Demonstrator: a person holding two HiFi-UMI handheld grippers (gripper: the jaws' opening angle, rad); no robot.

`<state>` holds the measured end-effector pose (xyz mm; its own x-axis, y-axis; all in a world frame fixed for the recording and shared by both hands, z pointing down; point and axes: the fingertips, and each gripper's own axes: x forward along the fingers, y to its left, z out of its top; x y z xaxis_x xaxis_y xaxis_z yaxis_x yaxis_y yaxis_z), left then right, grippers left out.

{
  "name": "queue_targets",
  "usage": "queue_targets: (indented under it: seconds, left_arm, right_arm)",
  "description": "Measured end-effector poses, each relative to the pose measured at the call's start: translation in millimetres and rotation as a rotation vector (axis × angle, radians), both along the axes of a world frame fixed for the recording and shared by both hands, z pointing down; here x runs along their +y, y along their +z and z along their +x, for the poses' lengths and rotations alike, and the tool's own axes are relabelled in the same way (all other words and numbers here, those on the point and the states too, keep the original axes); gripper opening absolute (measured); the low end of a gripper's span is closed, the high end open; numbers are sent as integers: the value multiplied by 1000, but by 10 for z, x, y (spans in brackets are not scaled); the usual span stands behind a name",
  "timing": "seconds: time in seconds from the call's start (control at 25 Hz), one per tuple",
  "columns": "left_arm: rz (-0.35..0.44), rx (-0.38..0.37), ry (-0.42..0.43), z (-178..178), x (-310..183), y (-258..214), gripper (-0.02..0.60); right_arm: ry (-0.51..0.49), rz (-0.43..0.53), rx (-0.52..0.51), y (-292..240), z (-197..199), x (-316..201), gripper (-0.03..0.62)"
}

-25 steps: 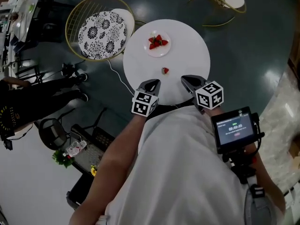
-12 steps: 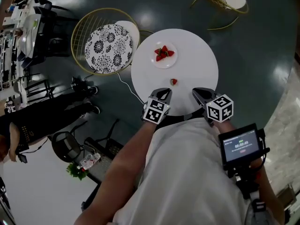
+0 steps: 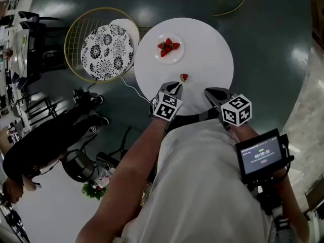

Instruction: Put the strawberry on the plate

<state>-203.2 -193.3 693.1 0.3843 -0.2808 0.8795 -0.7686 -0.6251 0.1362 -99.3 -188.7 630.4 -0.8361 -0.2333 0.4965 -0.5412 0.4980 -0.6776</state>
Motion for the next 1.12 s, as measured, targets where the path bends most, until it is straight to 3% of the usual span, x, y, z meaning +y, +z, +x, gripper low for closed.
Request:
queue_targets:
  seconds: [0.08, 0.44, 0.64, 0.88, 1.12]
  left_arm:
    - [-7, -16, 39, -9, -29, 57, 69]
    - [-9, -103, 228, 66, -213, 294, 141]
    - [-37, -127, 306, 123, -276, 404, 147]
    - [-65, -121, 334, 169, -319, 375, 146]
    - [-86, -111, 303, 142, -352, 370, 144]
  right_arm:
    - [14, -5, 1, 18, 3, 8, 8]
    - [94, -31, 10, 127, 101, 66, 8]
    - [135, -43, 9, 152, 160, 64, 8]
    - [176, -58, 20, 76, 205, 29, 8]
    - [185, -66, 28, 74, 187, -30, 8]
